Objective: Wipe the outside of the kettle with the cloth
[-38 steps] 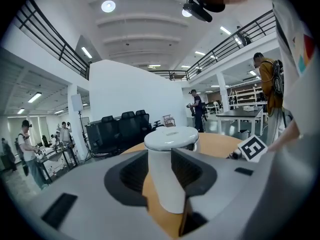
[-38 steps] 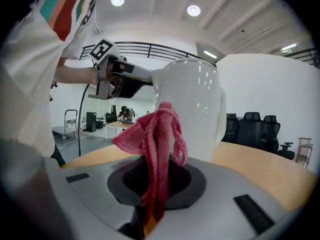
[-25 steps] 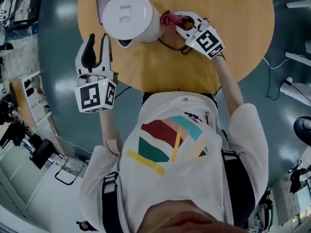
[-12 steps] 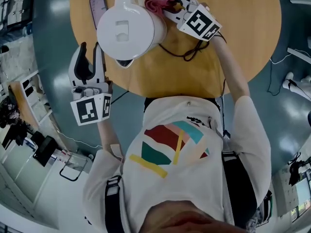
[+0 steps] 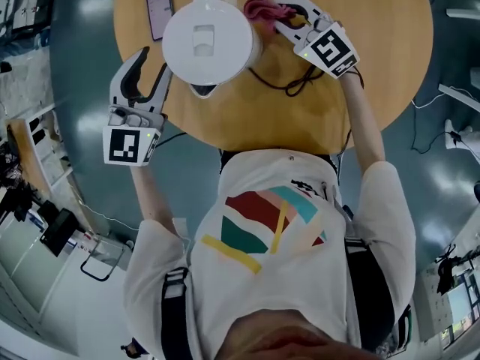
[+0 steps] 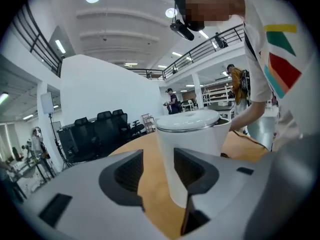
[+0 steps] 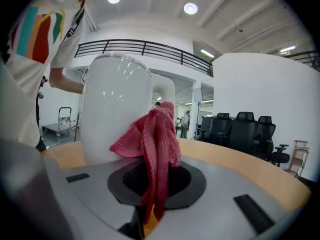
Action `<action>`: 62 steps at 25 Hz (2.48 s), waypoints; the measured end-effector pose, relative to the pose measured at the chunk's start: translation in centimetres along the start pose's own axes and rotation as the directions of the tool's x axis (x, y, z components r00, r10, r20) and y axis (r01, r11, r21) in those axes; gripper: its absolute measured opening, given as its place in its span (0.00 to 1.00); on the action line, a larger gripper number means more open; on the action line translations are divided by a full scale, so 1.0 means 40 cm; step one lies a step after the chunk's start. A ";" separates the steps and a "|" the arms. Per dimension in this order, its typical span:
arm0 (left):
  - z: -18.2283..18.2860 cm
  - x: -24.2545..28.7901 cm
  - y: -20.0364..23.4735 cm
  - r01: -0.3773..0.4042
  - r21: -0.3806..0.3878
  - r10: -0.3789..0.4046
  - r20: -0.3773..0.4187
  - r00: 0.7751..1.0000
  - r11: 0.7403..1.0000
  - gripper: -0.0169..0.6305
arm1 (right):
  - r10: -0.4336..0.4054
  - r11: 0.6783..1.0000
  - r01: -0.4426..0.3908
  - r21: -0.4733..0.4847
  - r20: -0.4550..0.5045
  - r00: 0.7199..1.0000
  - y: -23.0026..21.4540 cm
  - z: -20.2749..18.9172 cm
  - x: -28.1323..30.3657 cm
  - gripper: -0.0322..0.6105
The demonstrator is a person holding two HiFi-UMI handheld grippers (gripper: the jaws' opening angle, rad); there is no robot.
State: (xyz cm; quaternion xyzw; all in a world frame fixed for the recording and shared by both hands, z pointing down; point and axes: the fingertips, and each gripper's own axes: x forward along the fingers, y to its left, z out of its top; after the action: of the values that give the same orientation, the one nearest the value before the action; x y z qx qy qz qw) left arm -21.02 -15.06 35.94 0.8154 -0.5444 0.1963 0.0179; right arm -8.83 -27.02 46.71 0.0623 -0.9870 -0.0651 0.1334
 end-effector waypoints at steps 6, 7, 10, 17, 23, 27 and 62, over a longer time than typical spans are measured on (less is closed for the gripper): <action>-0.019 -0.025 0.005 0.045 -0.097 -0.037 0.075 0.996 0.994 0.59 | -0.037 0.999 0.039 0.027 -0.048 0.998 0.061 -0.008 -0.120 0.11; -0.030 -0.026 -0.008 0.063 -0.091 -0.057 0.069 0.996 0.994 0.60 | -0.046 0.998 0.048 0.035 -0.053 0.998 0.069 -0.016 -0.135 0.11; -0.067 -0.015 -0.074 0.168 -0.087 -0.165 0.041 0.985 0.982 0.60 | -0.058 0.997 0.062 0.053 -0.067 0.996 0.097 -0.028 -0.168 0.11; -0.100 0.002 -0.108 0.334 -0.245 -0.307 0.141 0.941 0.910 0.60 | -0.062 0.994 0.068 0.086 -0.079 0.995 0.194 0.011 -0.191 0.11; -0.091 0.031 -0.142 0.384 -0.129 -0.372 0.110 0.922 0.914 0.63 | -0.043 0.995 0.051 0.088 -0.090 0.995 0.230 0.013 -0.192 0.11; -0.095 0.029 -0.141 0.363 -0.148 -0.343 0.144 0.928 0.920 0.63 | -0.047 0.993 0.056 0.101 -0.096 0.994 0.248 0.011 -0.195 0.11; -0.060 0.063 -0.208 0.117 -0.149 -0.084 0.208 0.974 0.982 0.63 | -0.196 0.950 0.199 0.240 -0.037 0.980 0.346 0.003 -0.309 0.11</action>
State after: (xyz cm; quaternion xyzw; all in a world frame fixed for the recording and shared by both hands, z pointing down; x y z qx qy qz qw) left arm -13.46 -13.31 40.55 0.8535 -0.5154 0.0672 0.0383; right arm 1.52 -11.67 45.46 0.1771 -0.9754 0.0432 0.1239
